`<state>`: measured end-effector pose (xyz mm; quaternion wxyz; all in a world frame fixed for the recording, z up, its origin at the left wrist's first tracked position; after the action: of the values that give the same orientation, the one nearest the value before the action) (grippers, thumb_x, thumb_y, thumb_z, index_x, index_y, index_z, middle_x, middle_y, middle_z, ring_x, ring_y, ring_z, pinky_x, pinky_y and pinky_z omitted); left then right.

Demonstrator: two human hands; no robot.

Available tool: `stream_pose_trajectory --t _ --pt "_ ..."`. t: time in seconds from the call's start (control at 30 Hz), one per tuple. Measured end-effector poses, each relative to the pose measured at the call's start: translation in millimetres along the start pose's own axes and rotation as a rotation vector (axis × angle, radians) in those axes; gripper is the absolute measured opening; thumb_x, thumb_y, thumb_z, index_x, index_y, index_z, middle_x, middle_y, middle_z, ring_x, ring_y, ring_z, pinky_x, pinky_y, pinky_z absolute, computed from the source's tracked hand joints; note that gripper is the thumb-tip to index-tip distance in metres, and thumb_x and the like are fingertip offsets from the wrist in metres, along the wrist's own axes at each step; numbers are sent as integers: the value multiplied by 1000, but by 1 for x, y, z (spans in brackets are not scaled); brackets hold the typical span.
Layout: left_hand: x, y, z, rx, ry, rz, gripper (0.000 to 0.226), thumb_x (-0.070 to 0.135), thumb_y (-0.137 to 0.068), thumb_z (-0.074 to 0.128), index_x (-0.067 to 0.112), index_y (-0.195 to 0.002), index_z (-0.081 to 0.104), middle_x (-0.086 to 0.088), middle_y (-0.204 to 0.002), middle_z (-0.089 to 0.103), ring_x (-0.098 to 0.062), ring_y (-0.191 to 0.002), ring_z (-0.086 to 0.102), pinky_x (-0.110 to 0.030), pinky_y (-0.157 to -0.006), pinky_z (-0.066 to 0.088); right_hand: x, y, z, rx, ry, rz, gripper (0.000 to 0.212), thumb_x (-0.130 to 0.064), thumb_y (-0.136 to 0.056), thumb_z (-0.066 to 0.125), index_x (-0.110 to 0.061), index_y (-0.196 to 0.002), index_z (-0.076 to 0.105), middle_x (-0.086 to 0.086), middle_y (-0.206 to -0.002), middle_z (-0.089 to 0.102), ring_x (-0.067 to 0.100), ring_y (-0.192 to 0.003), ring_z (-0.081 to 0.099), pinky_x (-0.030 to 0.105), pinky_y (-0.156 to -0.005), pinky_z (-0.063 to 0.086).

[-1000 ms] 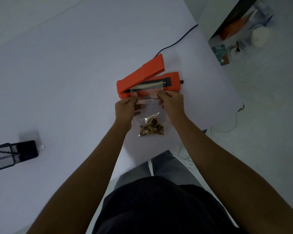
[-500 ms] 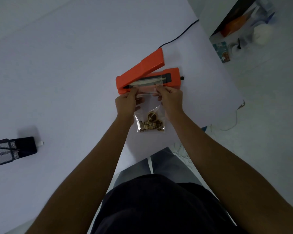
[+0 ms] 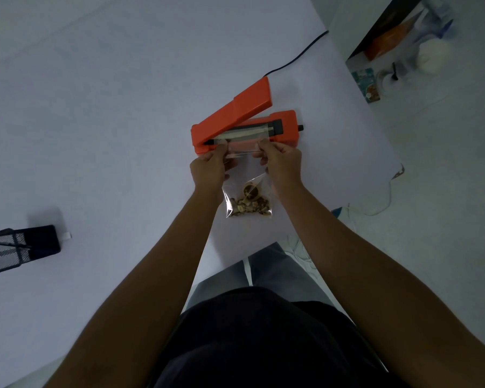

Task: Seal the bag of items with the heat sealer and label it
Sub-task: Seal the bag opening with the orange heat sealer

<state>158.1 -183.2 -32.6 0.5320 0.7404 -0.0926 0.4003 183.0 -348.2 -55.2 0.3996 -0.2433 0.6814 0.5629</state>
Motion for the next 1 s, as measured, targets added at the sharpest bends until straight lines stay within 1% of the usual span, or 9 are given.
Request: stream_pose_trajectory --t 0.1,0.2,0.3,0.47,0.67,0.73,0.83,0.93,1.0 --pt "-3 -2 -1 -31 25 -33 20 33 -92 66 14 -98 68 -7 -101 76 -18 -82 75 -34 -69 57 1 -1 0 10 -12 17 23 -19 -88 74 5 -88 73 23 -84 74 10 -55 60 20 -52 46" --pt "-6 -2 -2 -50 51 -67 24 31 -92 66 12 -106 66 -5 -104 75 -20 -88 74 -36 -75 56 3 -1 1 24 -13 19 23 -20 -88 74 4 -88 73 23 -83 74 10 -54 60 20 -52 46" --pt "-7 -2 -4 -32 61 -61 15 30 -91 68 16 -97 66 -5 -103 75 -22 -91 74 -35 -73 56 5 -1 2 37 -17 12 24 -21 -87 75 3 -86 74 25 -83 73 11 -55 60 21 -52 47" --pt "-3 -2 -2 32 52 -49 13 30 -89 70 17 -89 67 -7 -98 76 -22 -86 75 -32 -66 55 8 -2 5 63 -19 14 24 -24 -86 75 0 -82 75 23 -80 73 13 -56 60 23 -54 48" --pt "-1 1 0 67 58 -45 14 29 -90 70 19 -82 67 -3 -88 75 -26 -87 74 -37 -78 58 7 -1 5 66 -29 8 20 -23 -86 76 -4 -80 75 22 -79 73 18 -60 63 26 -58 51" --pt "1 2 1 69 69 -38 13 28 -90 69 18 -82 67 -4 -88 74 -25 -86 74 -34 -73 58 7 -1 6 68 -33 6 17 -21 -86 75 -7 -78 75 21 -78 73 19 -62 64 28 -60 52" --pt "4 6 1 79 82 -33 10 26 -91 68 18 -84 67 -5 -92 75 -20 -81 74 -22 -59 55 6 -1 7 73 -36 2 18 -21 -86 75 -3 -81 75 17 -77 74 21 -64 66 29 -63 53" --pt "8 9 1 97 92 -40 10 24 -91 68 18 -83 66 -2 -87 74 -13 -70 73 -15 -50 52 6 -1 8 80 -37 1 18 -21 -86 75 -3 -81 75 16 -78 75 20 -64 67 27 -62 53" --pt "9 10 1 106 98 -47 10 24 -91 68 18 -83 66 0 -84 73 -9 -64 72 -14 -47 52 6 -1 9 81 -41 -4 20 -21 -86 75 -2 -81 75 17 -78 74 21 -65 68 27 -61 53"
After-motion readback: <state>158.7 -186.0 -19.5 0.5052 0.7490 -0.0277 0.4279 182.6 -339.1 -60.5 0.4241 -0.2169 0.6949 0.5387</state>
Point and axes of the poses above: each hand's wrist, its own y-axis away from the middle knuckle, its own z-axis out of the palm, x = y × z, the point moved 4 cm from there along -y, towards the middle knuckle
